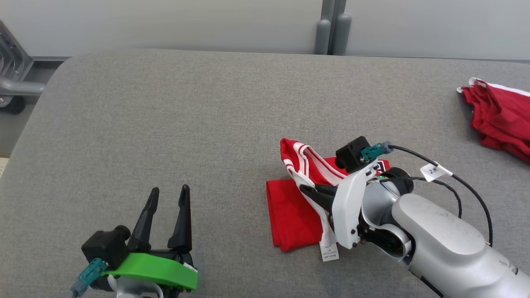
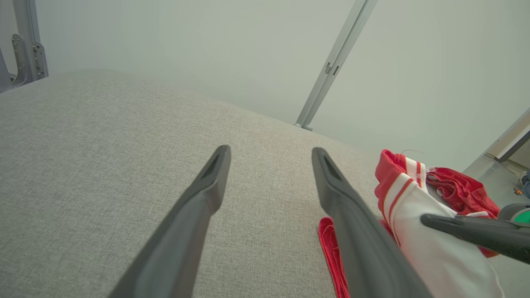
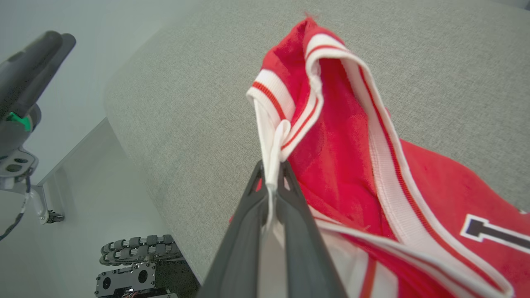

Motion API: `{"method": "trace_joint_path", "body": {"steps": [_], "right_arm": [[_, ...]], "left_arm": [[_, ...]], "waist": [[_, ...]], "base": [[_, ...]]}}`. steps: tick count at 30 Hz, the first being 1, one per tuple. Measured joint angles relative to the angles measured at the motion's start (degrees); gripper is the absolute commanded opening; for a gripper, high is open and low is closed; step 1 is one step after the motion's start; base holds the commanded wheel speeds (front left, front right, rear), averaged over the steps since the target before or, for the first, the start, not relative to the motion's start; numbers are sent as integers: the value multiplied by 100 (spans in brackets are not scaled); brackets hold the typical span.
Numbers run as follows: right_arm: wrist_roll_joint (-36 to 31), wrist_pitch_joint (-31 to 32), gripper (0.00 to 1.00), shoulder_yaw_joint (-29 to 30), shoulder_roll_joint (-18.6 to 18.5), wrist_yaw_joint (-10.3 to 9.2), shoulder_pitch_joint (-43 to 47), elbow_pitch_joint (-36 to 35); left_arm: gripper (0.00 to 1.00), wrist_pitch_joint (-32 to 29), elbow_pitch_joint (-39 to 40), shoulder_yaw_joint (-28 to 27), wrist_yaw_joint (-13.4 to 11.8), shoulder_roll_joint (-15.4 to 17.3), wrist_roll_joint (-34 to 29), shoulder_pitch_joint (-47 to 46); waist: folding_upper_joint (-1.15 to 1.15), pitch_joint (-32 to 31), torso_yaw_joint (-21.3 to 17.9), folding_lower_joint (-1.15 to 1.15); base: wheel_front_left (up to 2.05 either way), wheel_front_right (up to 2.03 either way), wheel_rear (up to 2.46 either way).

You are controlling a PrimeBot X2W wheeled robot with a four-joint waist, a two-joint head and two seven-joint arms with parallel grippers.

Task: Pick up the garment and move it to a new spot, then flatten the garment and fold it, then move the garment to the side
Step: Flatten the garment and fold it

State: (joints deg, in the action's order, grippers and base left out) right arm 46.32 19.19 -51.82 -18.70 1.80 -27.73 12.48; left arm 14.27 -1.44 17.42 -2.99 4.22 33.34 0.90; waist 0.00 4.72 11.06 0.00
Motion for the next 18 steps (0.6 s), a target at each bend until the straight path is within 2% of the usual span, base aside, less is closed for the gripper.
{"method": "trace_joint_path", "body": {"steps": [4, 5, 6, 7, 9, 12, 18], "right_arm": [[-245, 63, 0, -194, 78, -98, -38, 414], [-301, 82, 13, -229, 93, -124, -66, 493], [-368, 125, 33, -271, 120, -138, -120, 560], [-410, 142, 48, -291, 163, -140, -174, 610], [-421, 170, 100, -342, 285, -137, -301, 675], [-458, 185, 100, -424, 475, -111, -472, 675], [-480, 240, 100, -547, 679, 71, -665, 565]], "left_arm": [[100, 0, -35, 94, 44, -18, 10, -1], [100, 0, -40, 93, 44, -21, 23, -1], [100, 0, -43, 88, 44, -21, 26, -1], [100, 0, -45, 81, 44, -21, 26, -1], [100, 0, -59, 38, 44, -24, 35, 1], [100, 0, -86, -46, 38, -27, 60, 4], [100, 0, -85, -127, 37, -27, 60, 19]], "waist": [[0, -9, 116, 0], [0, -9, 146, 0], [0, -8, 176, 0], [0, -6, 200, 0], [0, -1, 233, 0], [0, -13, 228, 0], [0, -63, 113, 0]], "base": [[0, 0, 0], [0, 0, 0], [0, 0, 0], [0, 0, 0], [0, 0, 0], [0, 0, 0], [0, 0, 0]]}}
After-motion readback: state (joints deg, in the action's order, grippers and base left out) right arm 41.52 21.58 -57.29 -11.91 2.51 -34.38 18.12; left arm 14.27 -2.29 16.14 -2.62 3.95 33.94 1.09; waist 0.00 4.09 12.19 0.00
